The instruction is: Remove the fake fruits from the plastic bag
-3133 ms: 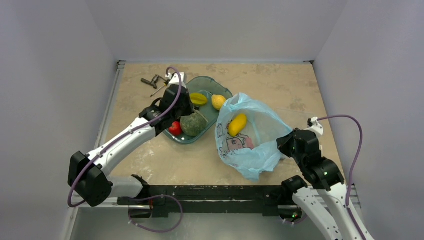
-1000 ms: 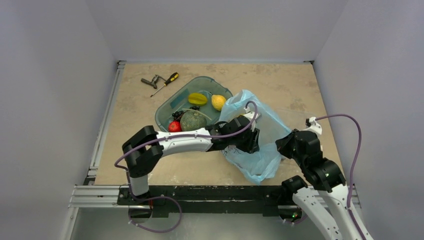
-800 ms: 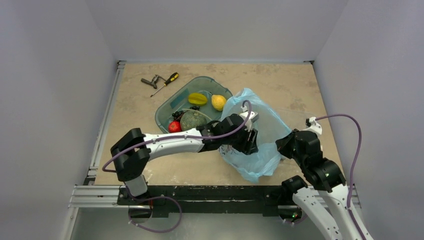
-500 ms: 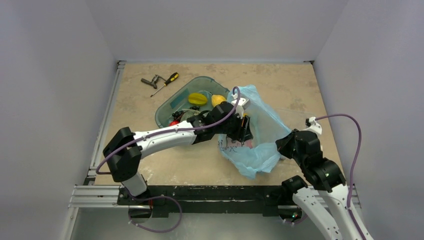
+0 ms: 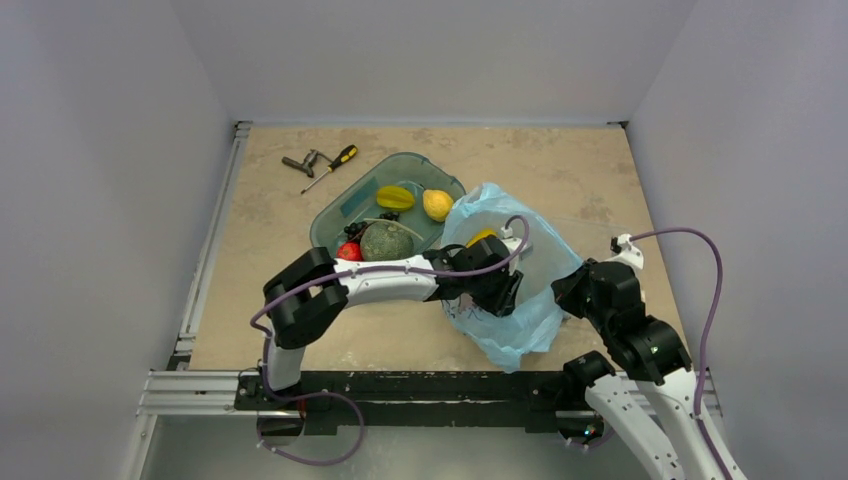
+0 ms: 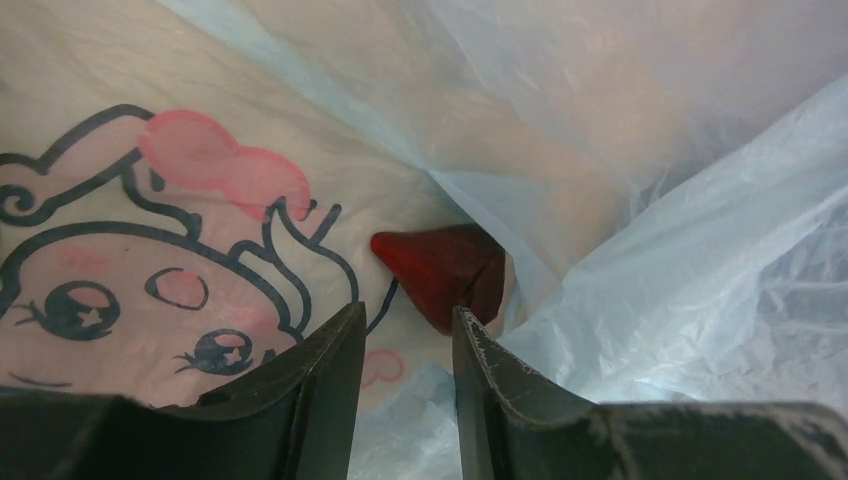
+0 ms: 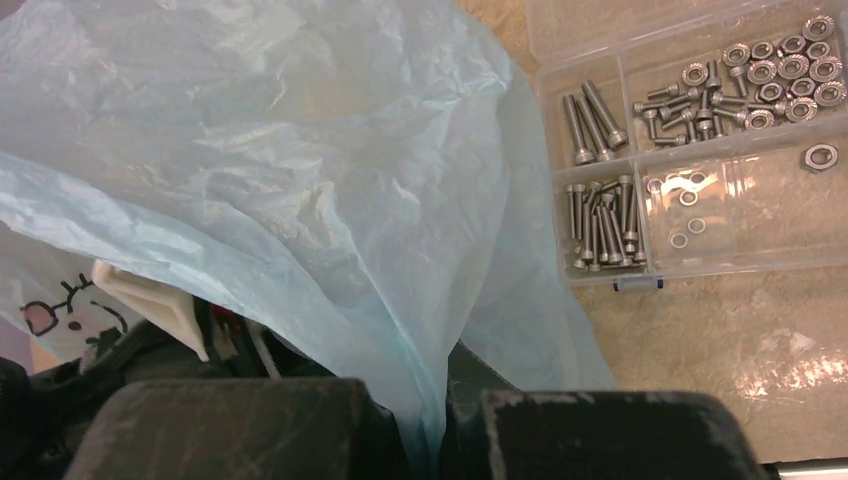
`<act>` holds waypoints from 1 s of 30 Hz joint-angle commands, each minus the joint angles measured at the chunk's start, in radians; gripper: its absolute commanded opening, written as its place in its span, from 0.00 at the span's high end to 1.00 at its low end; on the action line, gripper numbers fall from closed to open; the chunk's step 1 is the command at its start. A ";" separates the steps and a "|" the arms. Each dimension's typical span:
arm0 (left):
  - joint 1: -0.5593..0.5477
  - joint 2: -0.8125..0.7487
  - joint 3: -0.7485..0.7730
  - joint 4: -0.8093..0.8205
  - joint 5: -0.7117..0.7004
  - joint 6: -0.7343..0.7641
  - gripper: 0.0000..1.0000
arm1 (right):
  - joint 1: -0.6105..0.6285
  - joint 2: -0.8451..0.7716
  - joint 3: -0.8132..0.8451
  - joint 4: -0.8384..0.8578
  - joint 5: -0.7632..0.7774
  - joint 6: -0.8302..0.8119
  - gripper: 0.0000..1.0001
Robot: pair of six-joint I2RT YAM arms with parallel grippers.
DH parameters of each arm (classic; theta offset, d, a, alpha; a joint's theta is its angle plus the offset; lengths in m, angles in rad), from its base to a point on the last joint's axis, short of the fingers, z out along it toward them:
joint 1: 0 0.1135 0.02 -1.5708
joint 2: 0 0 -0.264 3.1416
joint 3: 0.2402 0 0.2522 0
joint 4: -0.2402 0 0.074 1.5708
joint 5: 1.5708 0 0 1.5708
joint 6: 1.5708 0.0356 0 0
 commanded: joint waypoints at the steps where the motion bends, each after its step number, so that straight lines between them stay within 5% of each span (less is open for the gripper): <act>1: -0.019 -0.001 0.012 0.018 0.060 0.055 0.63 | 0.002 -0.003 0.041 0.014 -0.006 -0.015 1.00; 10: -0.042 -0.002 -0.013 0.056 0.147 0.081 0.48 | 0.002 0.000 0.025 0.034 -0.013 -0.010 1.00; 23: -0.116 0.070 0.020 0.141 0.050 0.047 0.25 | 0.001 -0.011 0.015 0.033 -0.023 0.006 1.00; 30: -0.121 0.025 -0.047 0.242 -0.095 -0.014 0.28 | 0.002 -0.024 0.010 0.044 -0.085 -0.004 1.00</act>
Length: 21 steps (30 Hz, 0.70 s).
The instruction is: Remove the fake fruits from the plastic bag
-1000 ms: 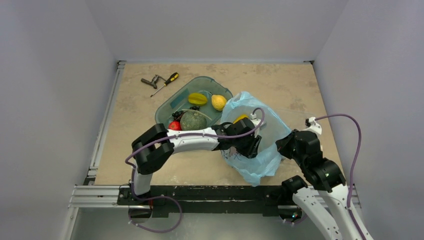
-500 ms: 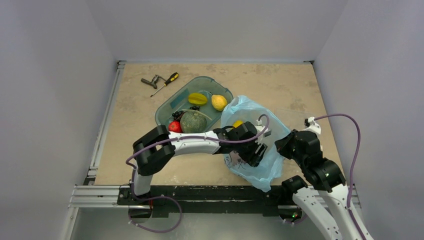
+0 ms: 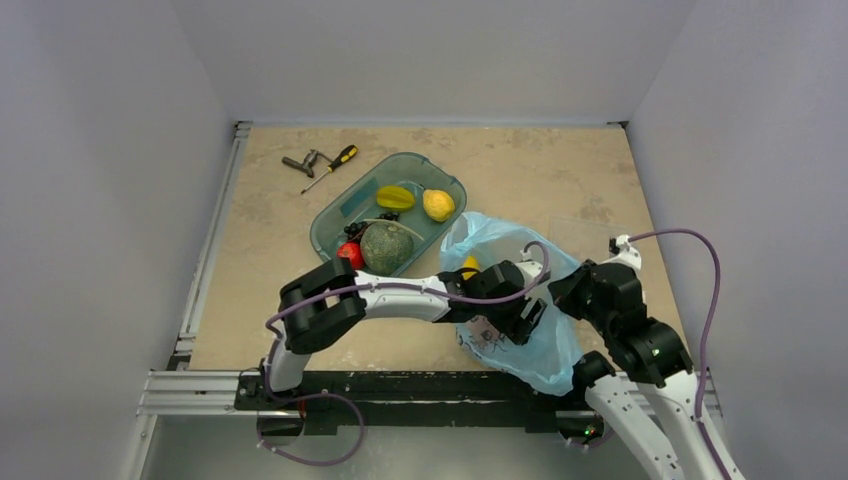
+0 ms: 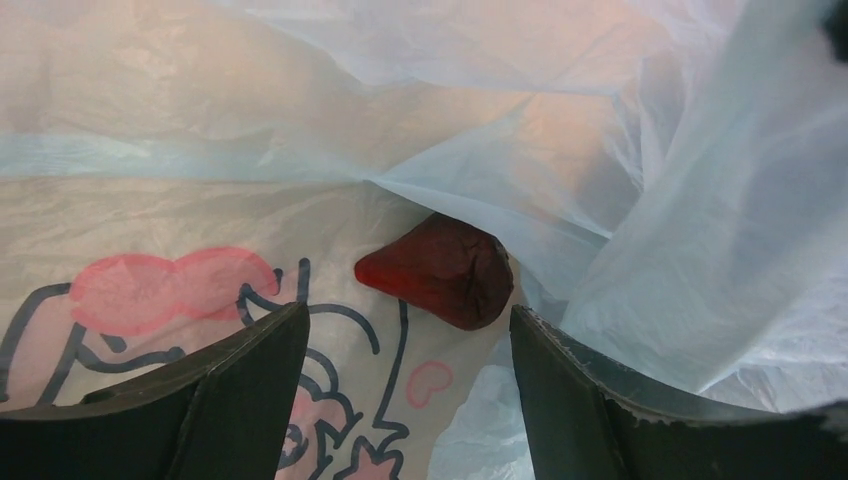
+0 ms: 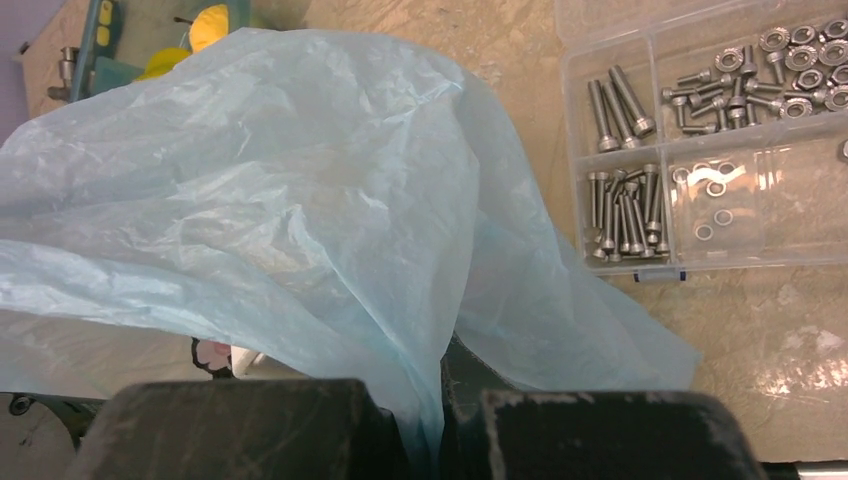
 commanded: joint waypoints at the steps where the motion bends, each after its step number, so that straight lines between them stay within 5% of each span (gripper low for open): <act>1: 0.004 -0.073 -0.056 0.100 -0.110 -0.017 0.27 | 0.002 -0.014 0.011 0.067 -0.085 -0.013 1.00; 5: 0.076 -0.163 -0.129 0.095 -0.076 0.009 0.28 | 0.002 -0.020 0.028 0.215 -0.279 -0.049 1.00; 13: 0.194 -0.312 -0.120 -0.042 0.030 0.118 0.27 | 0.002 0.044 0.000 0.599 -0.410 0.033 1.00; 17: 0.194 -0.325 -0.119 -0.064 0.013 0.132 0.28 | 0.002 -0.007 -0.043 0.592 -0.337 -0.038 1.00; 21: 0.193 -0.277 -0.148 -0.013 0.061 0.087 0.29 | 0.001 -0.053 -0.137 0.366 -0.326 -0.073 1.00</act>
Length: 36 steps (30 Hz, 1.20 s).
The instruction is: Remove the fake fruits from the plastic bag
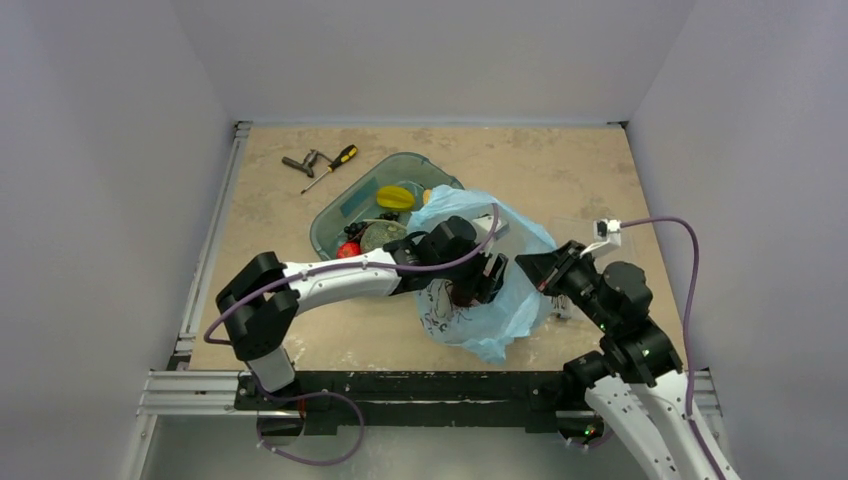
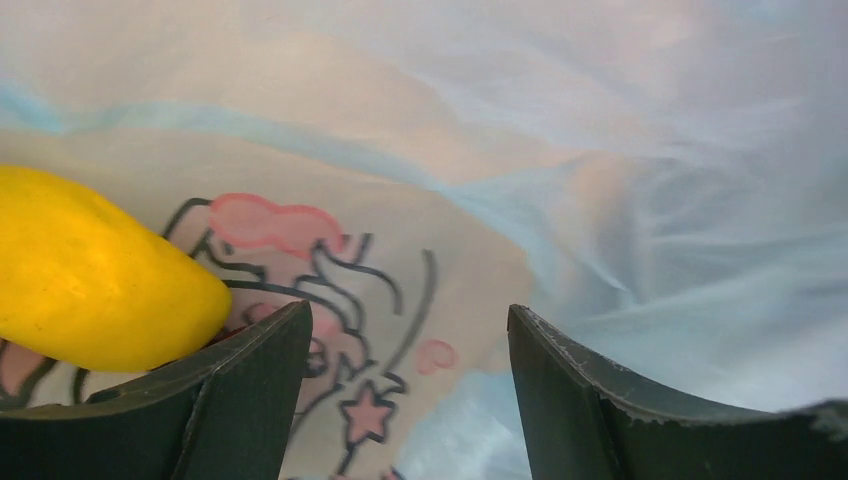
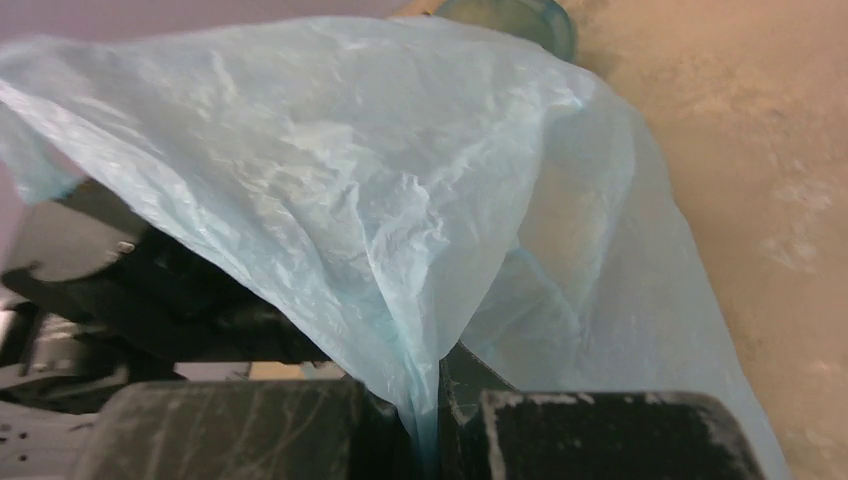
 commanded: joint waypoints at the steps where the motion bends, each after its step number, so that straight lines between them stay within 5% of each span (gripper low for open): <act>1: -0.005 0.031 -0.003 0.040 0.063 -0.017 0.30 | 0.001 -0.060 -0.058 -0.225 0.068 -0.065 1.00; 10: -0.007 0.002 -0.024 -0.002 0.067 0.003 0.28 | 0.001 -0.063 -0.078 -0.376 0.007 -0.098 0.90; 11: -0.008 -0.014 -0.026 -0.022 0.062 0.010 0.28 | 0.001 -0.082 -0.093 -0.367 -0.013 -0.101 0.84; 14: -0.008 -0.065 -0.029 -0.077 0.045 0.027 0.28 | 0.001 -0.116 -0.105 -0.368 -0.050 -0.099 0.41; 19: -0.013 -0.143 -0.066 -0.121 -0.023 0.040 0.27 | 0.001 0.010 -0.095 -0.448 -0.032 -0.112 0.09; 22: -0.018 -0.160 -0.096 -0.113 -0.078 0.026 0.29 | 0.002 0.034 -0.097 -0.471 0.007 -0.114 0.09; 33: -0.091 0.015 -0.019 -0.244 -0.418 0.052 0.39 | 0.003 0.101 -0.114 -0.372 -0.042 -0.136 0.49; 36: -0.105 0.057 0.019 -0.292 -0.482 0.047 0.41 | 0.003 0.115 -0.107 -0.364 -0.032 -0.140 0.50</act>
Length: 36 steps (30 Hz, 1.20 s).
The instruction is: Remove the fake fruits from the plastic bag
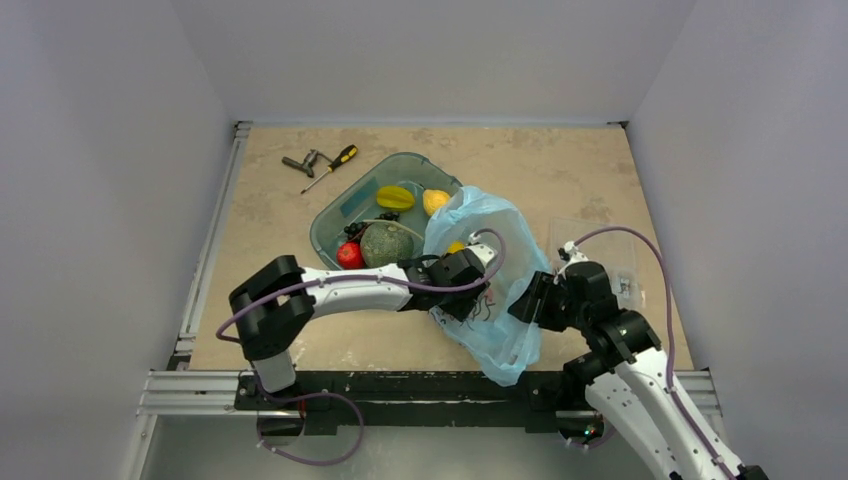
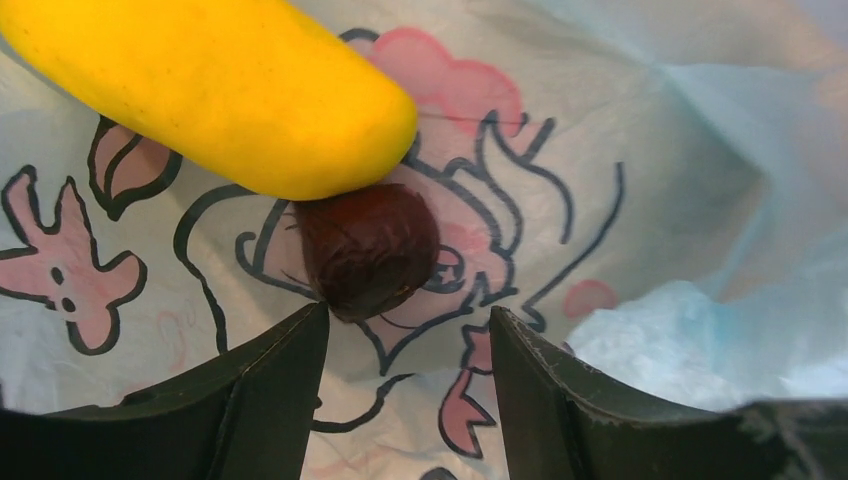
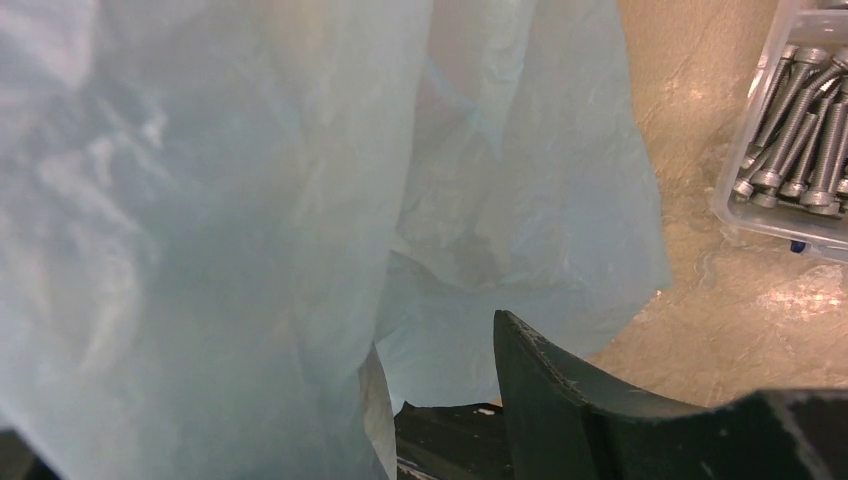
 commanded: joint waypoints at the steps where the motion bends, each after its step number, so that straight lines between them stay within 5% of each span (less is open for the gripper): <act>1: -0.022 0.039 0.076 -0.068 -0.157 0.017 0.39 | 0.002 0.015 0.017 0.048 -0.002 -0.020 0.50; 9: -0.021 0.133 0.126 -0.029 -0.145 0.057 0.38 | 0.003 0.031 0.059 0.071 0.037 0.007 0.47; 14: -0.007 0.218 0.205 -0.008 -0.106 0.108 0.63 | 0.003 0.057 0.075 0.123 0.130 0.065 0.49; 16: 0.001 0.244 0.241 -0.003 -0.077 0.138 0.79 | 0.003 0.073 0.057 0.174 0.147 0.102 0.63; 18: 0.009 0.258 0.282 -0.004 -0.040 0.169 0.83 | 0.003 0.096 0.047 0.221 0.172 0.145 0.77; 23: 0.036 0.275 0.382 0.010 0.031 0.258 0.98 | 0.003 0.097 0.003 0.308 0.259 0.265 0.91; 26: 0.066 0.290 0.457 0.009 0.101 0.280 1.00 | 0.003 0.105 -0.024 0.380 0.287 0.291 1.00; 36: 0.131 0.237 0.591 -0.007 0.277 0.291 1.00 | 0.002 0.143 -0.051 0.559 0.454 0.332 1.00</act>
